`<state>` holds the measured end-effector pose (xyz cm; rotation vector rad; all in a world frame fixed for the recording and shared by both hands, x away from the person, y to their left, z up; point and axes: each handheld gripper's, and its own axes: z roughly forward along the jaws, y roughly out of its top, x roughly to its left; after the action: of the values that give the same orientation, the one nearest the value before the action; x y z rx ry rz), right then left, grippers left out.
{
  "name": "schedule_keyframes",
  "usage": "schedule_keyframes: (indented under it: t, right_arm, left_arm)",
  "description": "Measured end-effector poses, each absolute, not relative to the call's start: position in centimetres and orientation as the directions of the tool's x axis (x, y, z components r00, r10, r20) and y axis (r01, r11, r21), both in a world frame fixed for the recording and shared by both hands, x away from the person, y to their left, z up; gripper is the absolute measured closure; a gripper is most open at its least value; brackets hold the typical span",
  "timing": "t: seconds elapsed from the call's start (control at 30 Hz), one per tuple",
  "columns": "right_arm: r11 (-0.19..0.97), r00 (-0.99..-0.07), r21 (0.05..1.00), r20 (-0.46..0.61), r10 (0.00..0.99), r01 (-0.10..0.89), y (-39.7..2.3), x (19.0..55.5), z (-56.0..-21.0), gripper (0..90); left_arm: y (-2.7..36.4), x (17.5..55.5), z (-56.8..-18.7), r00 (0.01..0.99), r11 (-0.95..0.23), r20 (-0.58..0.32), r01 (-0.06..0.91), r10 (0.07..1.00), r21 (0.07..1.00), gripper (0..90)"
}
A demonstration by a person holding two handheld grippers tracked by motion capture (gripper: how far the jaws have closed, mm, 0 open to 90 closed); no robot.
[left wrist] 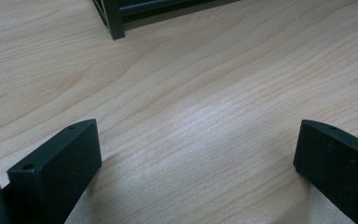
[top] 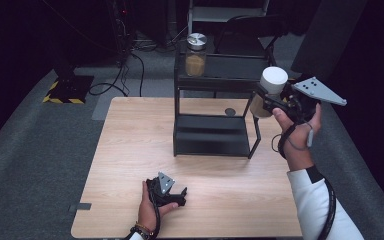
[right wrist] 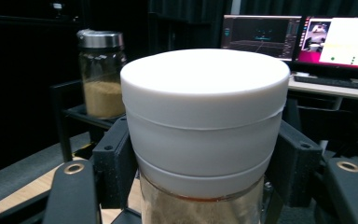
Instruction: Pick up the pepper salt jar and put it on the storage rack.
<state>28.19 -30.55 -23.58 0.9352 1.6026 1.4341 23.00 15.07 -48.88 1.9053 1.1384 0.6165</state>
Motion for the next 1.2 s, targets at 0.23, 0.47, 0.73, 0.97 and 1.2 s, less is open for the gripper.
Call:
schedule_keyframes:
  t: [0.23,0.47,0.73,0.97,1.2]
  right_arm:
    - [0.081,-0.421,0.996,-0.062,0.905,0.027,-30.5,29.0,-22.7,34.1]
    - [0.083,-0.412,0.996,-0.068,0.909,0.02,-30.0,29.6,-21.8,34.1]
    - [0.075,-0.405,0.997,-0.062,0.912,0.015,-29.5,30.7,-21.0,34.1]
    - [0.07,-0.402,0.997,-0.059,0.914,0.013,-29.1,31.7,-20.2,34.1]
    - [0.066,-0.39,0.998,-0.059,0.919,0.004,-28.7,32.6,-19.7,34.1]
  left_arm:
    - [15.1,23.0,-48.9,0.473,-0.261,0.002,0.484,0.881,0.836,0.5]
    - [15.1,23.0,-48.9,0.473,-0.26,0.001,0.484,0.881,0.836,0.5]
    - [15.1,23.0,-48.9,0.473,-0.261,0.001,0.484,0.881,0.836,0.5]
    - [15.1,23.0,-48.9,0.474,-0.262,0.003,0.483,0.881,0.835,0.5]
    - [15.1,23.0,-48.9,0.478,-0.265,0.003,0.482,0.878,0.835,0.5]
